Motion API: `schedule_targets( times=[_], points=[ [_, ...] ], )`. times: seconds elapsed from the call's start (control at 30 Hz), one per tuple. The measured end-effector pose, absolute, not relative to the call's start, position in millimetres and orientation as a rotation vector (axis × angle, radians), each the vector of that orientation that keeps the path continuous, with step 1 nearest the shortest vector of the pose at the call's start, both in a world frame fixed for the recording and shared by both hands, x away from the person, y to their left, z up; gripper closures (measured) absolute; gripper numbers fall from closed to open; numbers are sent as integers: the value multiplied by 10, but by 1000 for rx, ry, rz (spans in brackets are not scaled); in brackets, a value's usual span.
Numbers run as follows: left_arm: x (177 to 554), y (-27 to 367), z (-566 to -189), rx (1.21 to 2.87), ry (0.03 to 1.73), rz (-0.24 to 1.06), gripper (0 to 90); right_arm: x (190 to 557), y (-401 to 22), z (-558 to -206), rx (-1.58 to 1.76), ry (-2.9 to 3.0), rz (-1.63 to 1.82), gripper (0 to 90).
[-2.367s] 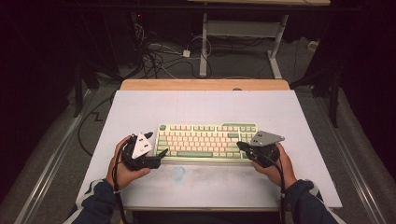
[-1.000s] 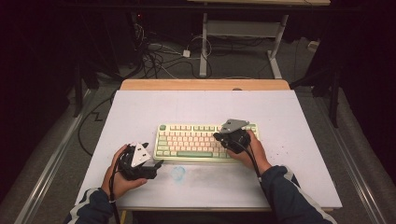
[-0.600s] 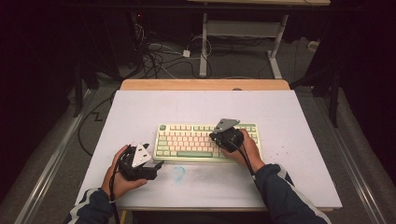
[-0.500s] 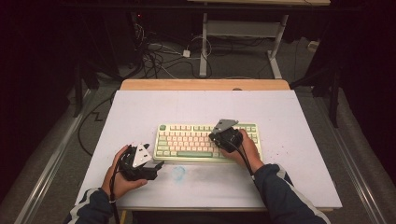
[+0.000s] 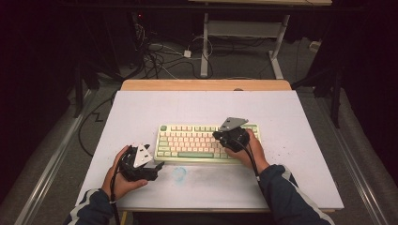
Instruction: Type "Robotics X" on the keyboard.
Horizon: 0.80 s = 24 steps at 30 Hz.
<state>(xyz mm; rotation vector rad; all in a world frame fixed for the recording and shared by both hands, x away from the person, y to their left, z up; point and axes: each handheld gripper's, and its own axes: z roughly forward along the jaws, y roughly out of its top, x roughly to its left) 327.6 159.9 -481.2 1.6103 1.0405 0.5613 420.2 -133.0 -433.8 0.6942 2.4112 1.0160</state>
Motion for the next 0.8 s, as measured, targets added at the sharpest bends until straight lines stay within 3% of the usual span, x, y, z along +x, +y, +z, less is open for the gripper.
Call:
schedule_targets(
  times=[0.13,0.23,0.27,0.6,0.8],
  points=[
    [3276,1600,-4809,1610,1039,565,194,4168,-1395,-4277,701,2380,1056,825],
    [3274,1601,-4814,1618,1040,565,195,4124,-1442,-4220,698,2344,1096,744],
    [3272,1601,-4814,1616,1040,563,195,4094,-1459,-4193,683,2331,1109,669],
    [3270,1608,-4815,1618,1040,561,204,3972,-1534,-4109,674,2247,1148,400],
    [3275,1615,-4808,1619,1057,564,250,3872,-1596,-4072,676,2181,1136,301]
  ],
)
